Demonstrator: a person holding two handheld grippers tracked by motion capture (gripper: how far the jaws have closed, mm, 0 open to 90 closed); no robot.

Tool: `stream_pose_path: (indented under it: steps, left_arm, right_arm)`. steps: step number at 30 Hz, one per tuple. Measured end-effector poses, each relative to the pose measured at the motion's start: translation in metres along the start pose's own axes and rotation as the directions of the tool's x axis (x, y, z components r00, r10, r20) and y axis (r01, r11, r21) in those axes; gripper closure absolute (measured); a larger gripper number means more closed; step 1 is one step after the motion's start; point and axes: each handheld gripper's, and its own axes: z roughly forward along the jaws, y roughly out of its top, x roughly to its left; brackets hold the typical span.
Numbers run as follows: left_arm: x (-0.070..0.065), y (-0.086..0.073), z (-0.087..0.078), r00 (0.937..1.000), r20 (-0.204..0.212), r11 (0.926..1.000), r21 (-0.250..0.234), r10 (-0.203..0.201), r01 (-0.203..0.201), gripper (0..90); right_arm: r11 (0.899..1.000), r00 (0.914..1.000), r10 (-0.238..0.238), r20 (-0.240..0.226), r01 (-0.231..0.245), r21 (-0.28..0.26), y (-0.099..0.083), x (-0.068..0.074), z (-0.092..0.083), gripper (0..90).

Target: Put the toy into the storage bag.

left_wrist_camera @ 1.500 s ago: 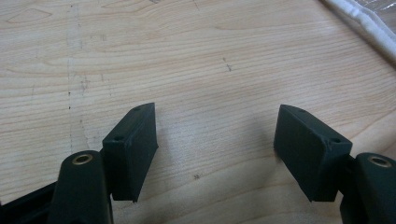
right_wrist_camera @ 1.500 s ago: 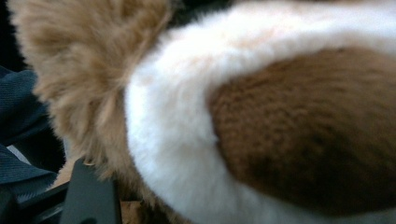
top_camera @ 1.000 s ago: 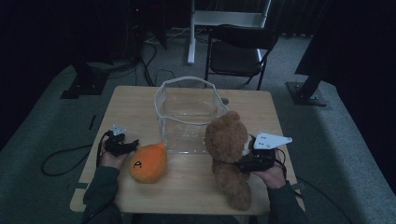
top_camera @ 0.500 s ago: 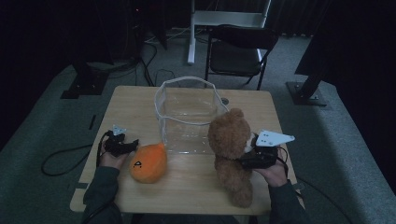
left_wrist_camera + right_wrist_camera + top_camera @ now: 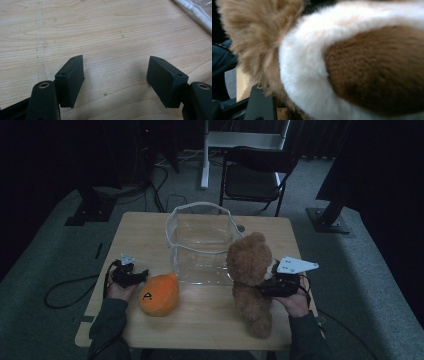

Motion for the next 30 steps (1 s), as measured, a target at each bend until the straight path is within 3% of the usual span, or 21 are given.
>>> stream_pose_path:
  steps: [30]
  left_arm:
    - [0.000, 0.000, 0.000, 1.0000, -0.001, 1.0000, 0.000, 0.003, -0.003, 30.6]
  right_arm:
    - [1.000, 0.9982, -0.004, 0.060, 0.006, -0.030, 0.012, -0.015, -0.006, 33.1]
